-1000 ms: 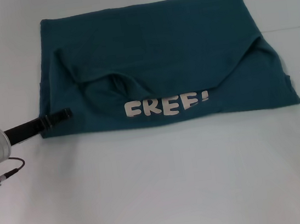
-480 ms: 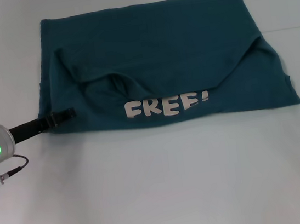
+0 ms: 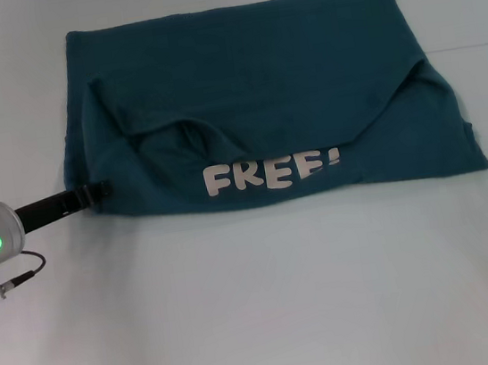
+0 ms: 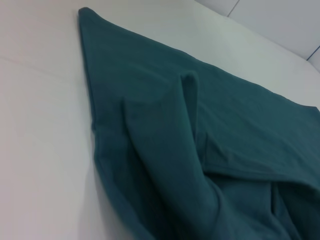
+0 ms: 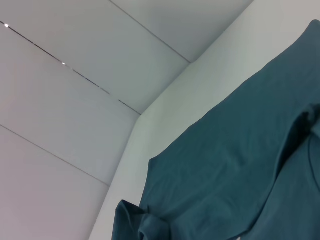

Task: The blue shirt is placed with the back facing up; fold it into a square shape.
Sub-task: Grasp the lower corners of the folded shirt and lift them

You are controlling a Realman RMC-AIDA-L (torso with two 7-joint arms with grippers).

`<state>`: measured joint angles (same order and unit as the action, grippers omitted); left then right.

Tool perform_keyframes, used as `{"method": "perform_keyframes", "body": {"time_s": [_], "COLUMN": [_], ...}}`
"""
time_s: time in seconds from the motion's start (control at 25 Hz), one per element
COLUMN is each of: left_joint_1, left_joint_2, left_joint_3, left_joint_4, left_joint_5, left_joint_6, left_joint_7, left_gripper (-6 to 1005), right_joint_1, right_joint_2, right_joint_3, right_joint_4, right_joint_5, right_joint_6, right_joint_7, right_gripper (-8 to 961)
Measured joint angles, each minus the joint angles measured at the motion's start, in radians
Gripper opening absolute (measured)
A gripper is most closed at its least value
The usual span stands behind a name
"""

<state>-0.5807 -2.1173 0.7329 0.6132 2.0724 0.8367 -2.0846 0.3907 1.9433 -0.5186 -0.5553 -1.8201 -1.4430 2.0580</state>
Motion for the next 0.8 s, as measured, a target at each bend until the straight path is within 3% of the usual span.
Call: {"method": "perform_keyframes", "body": {"time_s": [0.2,0.44,0.6,0.8], "left_joint_1": [0.000,0.000,-0.023,-0.036], "left_joint_2": [0.001,0.016,0.049,0.058], "left_joint_3": [0.000,-0.005,-0.006,-0.010], "left_joint_4": [0.010,0.033,0.043,0.065], "left_joint_5": [0.000,-0.004,0.010,0.014], "left_joint_6": [0.001,0.049,0.117,0.137], "left_joint_7": [0.000,-0.015,-0.067,-0.099], "left_gripper": [310,44,27,27], "right_joint_1": [0.003,0.023,0.068,0.144], "right_joint_2": [-0.006,-0.041,-0.056,-0.060], "right_joint_3": [-0.005,-0.011,-0.013,-0.013], "right_joint_4": [0.000,-0.014,-0.057,-0.156], "right_joint_5": [-0.007,-0.089,-0.199,-0.347], "right_joint_6": [0.000,-0.001,-0.010,0.009], "right_joint_7": [0.001,0.074,0.162,0.267], "right_gripper": [758,758,757,757]}}
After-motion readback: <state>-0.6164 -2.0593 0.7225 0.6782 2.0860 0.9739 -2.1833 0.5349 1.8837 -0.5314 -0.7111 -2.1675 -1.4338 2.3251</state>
